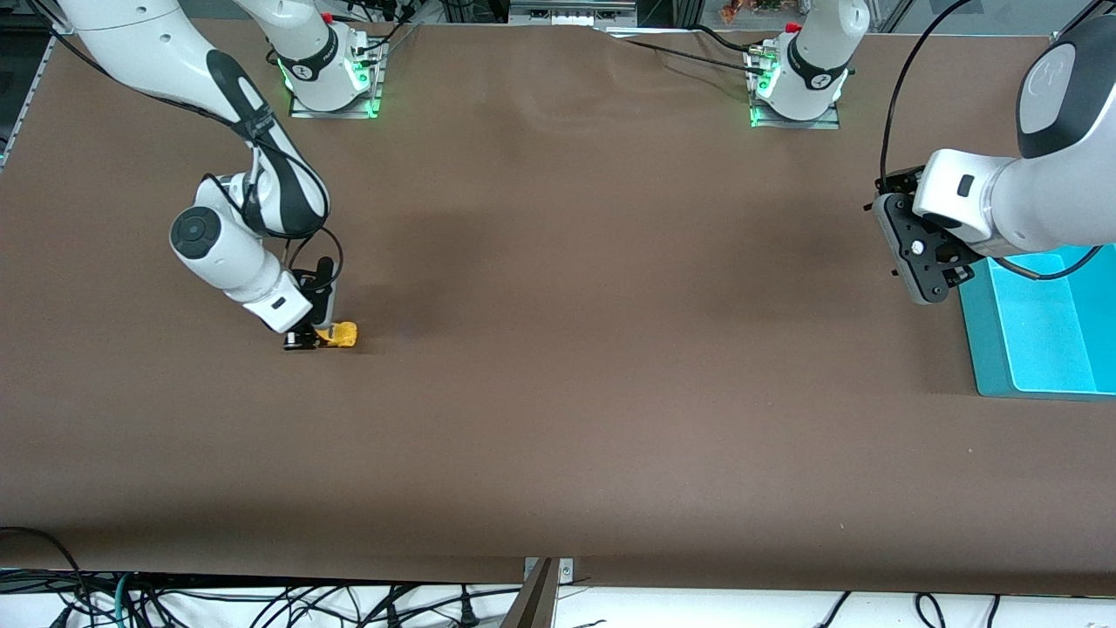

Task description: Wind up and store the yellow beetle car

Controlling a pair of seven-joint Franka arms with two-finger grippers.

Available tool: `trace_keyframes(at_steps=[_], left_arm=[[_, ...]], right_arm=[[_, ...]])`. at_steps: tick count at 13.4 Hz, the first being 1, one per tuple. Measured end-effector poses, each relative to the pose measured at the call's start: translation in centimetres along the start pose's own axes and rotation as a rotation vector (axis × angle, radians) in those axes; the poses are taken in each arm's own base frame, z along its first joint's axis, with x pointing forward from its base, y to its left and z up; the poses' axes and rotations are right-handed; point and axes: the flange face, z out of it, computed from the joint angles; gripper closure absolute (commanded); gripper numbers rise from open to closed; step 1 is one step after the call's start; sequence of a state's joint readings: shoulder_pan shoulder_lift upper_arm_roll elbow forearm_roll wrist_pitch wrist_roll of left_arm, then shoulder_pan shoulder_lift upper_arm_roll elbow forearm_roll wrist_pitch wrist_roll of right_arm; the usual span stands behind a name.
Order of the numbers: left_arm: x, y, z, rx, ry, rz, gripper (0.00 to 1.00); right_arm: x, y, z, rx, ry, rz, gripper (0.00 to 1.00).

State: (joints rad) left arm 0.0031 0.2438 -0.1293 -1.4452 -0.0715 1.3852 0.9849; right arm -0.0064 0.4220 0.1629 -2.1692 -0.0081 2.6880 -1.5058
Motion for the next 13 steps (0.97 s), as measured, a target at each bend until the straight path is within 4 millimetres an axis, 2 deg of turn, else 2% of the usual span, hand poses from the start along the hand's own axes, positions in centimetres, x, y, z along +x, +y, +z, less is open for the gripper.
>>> trace_keyframes(at_steps=[2,4,7,13], left_arm=[[0.4,-0.2,0.6,0.001,-0.002,0.004,0.0],[0.6,-1.1,1.6,0.012,-0.008,0.0,0.0],[0.4,-2.1,3.3,0.003,-0.015,-0.012,0.0],[0.2,-2.2,3.6,0.003,-0.017,-0.016,0.0]], right_arm=[[1.7,0.2,-1.0,0.011,0.009,-0.026,0.87],[2.1,0.0,-0.8,0.025,0.012,-0.042,0.87],[2.3,-0.7,0.7,0.049,0.017,-0.057,0.87],[2.0,-0.8,1.1,0.043,0.018,-0.065,0.87]])
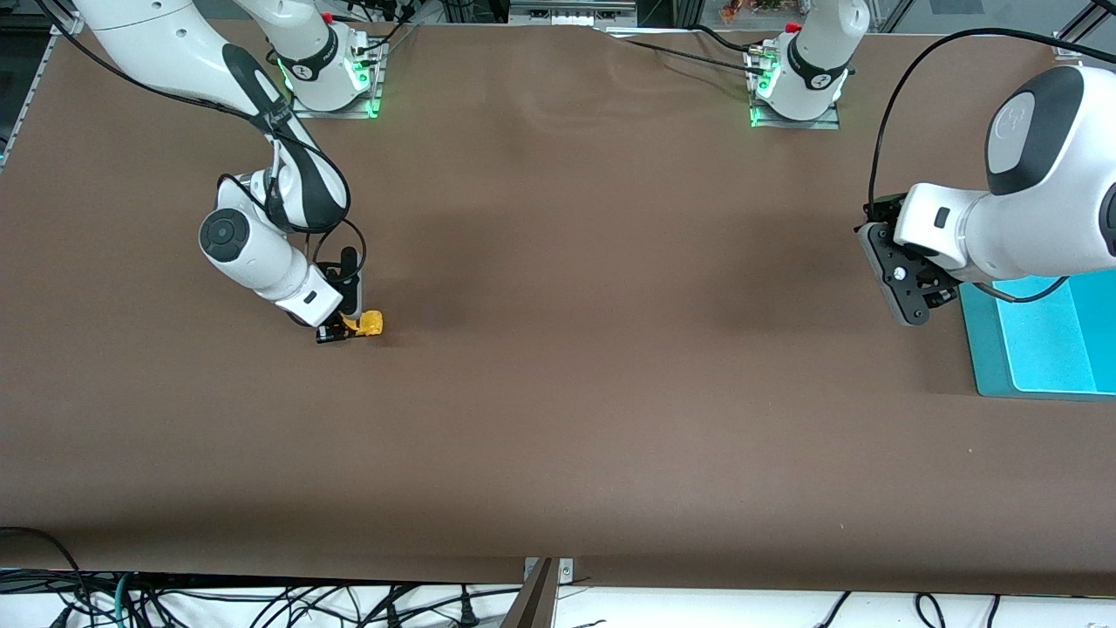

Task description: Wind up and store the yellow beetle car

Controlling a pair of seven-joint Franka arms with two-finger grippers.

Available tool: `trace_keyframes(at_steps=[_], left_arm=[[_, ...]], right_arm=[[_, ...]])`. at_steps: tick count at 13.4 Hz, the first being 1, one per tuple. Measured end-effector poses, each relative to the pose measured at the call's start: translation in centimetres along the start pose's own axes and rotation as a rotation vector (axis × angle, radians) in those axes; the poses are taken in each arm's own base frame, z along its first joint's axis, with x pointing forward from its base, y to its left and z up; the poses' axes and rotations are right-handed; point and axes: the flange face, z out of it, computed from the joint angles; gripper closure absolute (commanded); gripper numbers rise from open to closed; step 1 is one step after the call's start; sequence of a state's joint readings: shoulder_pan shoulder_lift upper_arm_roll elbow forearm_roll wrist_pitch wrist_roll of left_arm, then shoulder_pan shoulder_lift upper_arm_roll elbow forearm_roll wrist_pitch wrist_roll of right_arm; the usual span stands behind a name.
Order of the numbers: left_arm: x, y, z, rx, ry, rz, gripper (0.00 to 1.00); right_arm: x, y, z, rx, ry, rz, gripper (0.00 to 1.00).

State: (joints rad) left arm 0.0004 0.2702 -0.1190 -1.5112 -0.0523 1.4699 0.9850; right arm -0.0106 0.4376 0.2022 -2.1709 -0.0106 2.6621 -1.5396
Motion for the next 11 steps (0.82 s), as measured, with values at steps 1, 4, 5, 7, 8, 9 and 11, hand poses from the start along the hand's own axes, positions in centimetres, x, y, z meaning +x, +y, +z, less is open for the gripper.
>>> trace_keyframes(at_steps=[1,4,5,7,8,9,11], left_arm=[[0.0,0.0,0.0,0.0,0.0,0.0,0.0],[0.0,0.0,0.0,-0.001,0.0,0.0,0.0],[0.0,0.0,0.0,-0.001,-0.001,0.0,0.0],[0.0,0.0,0.1,-0.001,-0.001,0.001,0.0],[0.1,0.0,0.1,-0.001,-0.001,0.001,0.0],[0.1,0.0,0.1,-0.002,-0.001,0.002,0.0],[0.1,0.0,0.2,-0.003,-0.002,0.002,0.0]], right_arm=[[-0.5,0.0,0.0,-0.001,-0.001,-0.002,0.87],[-3.4,-0.1,-0.2,-0.004,-0.005,-0.002,0.87],[-4.7,-0.1,-0.3,-0.006,-0.007,0.002,0.86],[-7.9,-0.4,-0.6,-0.012,-0.013,0.011,0.86],[-10.0,-0.6,-0.8,-0.016,-0.019,0.02,0.86],[-12.4,-0.9,-1.0,-0.022,-0.027,0.029,0.86],[-17.0,-1.8,-1.5,-0.035,-0.052,0.041,0.86]])
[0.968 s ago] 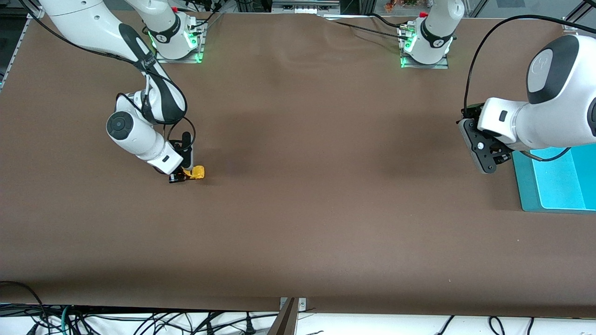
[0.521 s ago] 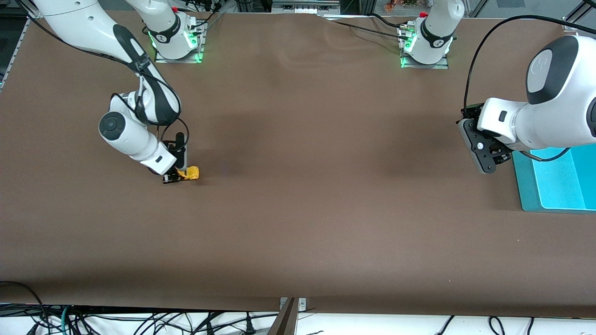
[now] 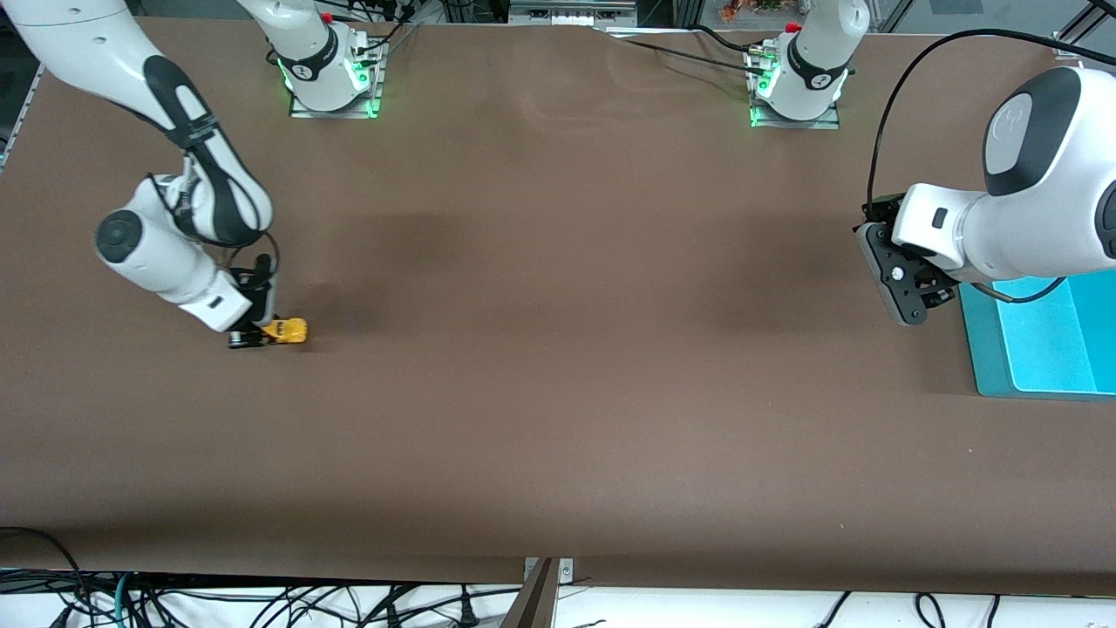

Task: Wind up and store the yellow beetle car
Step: 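Drag the car backward along the table with the right gripper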

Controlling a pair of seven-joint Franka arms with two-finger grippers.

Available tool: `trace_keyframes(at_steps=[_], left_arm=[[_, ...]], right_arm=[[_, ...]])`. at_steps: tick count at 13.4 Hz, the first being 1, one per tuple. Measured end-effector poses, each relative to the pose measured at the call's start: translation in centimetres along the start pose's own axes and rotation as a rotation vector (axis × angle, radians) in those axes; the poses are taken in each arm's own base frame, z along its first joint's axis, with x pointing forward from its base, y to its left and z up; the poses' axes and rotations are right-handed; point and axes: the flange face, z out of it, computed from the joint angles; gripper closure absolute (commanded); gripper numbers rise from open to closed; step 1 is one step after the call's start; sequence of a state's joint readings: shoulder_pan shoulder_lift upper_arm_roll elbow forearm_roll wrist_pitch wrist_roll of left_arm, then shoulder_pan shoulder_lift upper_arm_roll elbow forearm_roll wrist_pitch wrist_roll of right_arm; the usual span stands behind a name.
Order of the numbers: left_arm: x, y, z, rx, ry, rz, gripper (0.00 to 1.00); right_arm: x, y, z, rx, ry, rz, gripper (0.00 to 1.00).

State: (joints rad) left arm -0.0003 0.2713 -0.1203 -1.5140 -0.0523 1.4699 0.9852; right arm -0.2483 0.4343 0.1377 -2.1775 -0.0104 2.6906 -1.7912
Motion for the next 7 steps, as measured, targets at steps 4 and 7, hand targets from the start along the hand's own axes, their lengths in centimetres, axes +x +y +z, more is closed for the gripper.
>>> trace_keyframes(at_steps=[4,7], left_arm=[[0.05,-0.07,0.3,-0.003,-0.002,0.001,0.0],[0.07,-0.1,0.45,-0.005,-0.003,0.001,0.0]], right_arm=[[-2.48,-0.51,-0.12,-0.004,-0.018,0.015,0.86],[-2.49,-0.51,-0.12,-0.004,-0.017,0.017,0.82]])
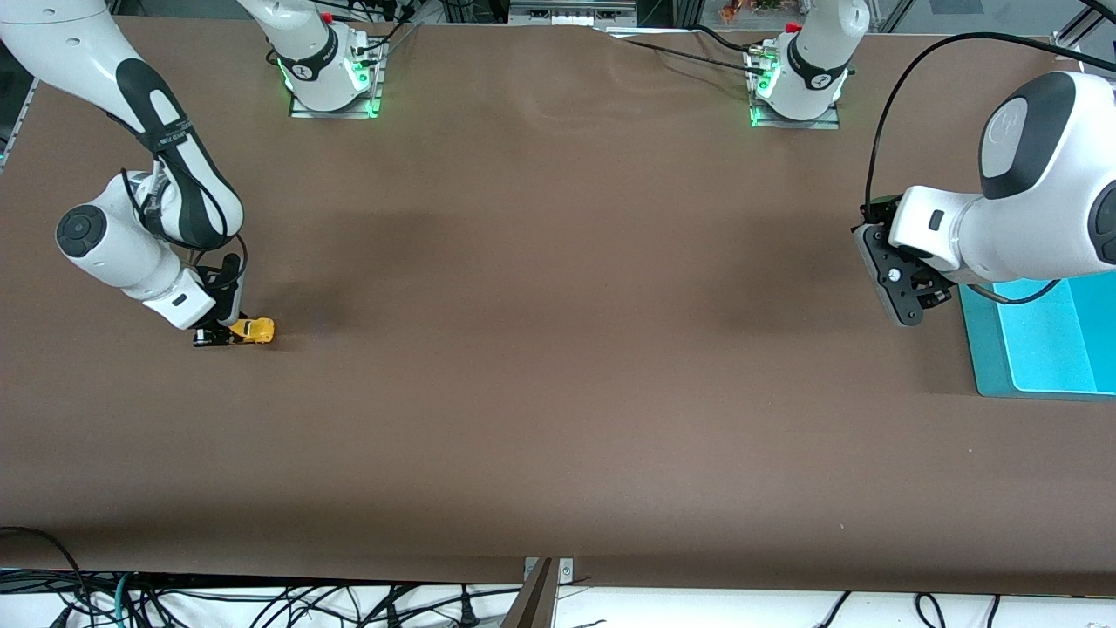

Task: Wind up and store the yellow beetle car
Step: 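Drag the car backward along the table with the right gripper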

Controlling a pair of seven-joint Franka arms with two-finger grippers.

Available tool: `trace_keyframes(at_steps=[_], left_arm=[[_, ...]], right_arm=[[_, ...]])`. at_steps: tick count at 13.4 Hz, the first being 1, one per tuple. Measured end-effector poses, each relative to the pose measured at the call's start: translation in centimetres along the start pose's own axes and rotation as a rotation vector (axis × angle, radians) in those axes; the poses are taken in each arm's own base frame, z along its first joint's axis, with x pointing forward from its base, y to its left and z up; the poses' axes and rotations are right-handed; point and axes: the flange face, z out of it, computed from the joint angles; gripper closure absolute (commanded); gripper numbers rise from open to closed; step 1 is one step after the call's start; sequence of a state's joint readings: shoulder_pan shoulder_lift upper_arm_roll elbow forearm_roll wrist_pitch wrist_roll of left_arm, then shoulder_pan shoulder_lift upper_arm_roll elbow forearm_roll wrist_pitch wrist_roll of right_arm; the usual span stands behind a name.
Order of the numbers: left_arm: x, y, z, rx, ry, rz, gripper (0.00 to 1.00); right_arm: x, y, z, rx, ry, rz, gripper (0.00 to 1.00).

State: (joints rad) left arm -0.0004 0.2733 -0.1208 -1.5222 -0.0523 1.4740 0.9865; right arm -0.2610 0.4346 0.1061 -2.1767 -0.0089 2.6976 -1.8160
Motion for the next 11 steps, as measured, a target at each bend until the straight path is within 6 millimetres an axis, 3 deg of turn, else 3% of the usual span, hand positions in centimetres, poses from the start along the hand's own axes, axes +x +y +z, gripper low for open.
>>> trace_keyframes(at_steps=[2,3,4,5,11], left_arm=[[0.0,0.0,0.0,0.0,0.0,0.0,0.0],[0.0,0.0,0.0,0.0,0.0,0.0,0.0],[0.0,0.0,0.0,0.0,0.0,0.0,0.0],[0.0,0.0,0.0,0.0,0.0,0.0,0.0],[0.0,0.0,0.0,0.0,0.0,0.002,0.0]], right_arm=[[0.0,0.0,0.0,0.0,0.0,0.001,0.69],[0.0,0.0,0.0,0.001,0.0,0.004,0.56],[0.0,0.0,0.0,0.003,0.001,0.008,0.32],[0.0,0.1,-0.1,0.01,0.003,0.014,0.0],[0.0,2.2,-1.7,0.07,0.02,0.042,0.0]])
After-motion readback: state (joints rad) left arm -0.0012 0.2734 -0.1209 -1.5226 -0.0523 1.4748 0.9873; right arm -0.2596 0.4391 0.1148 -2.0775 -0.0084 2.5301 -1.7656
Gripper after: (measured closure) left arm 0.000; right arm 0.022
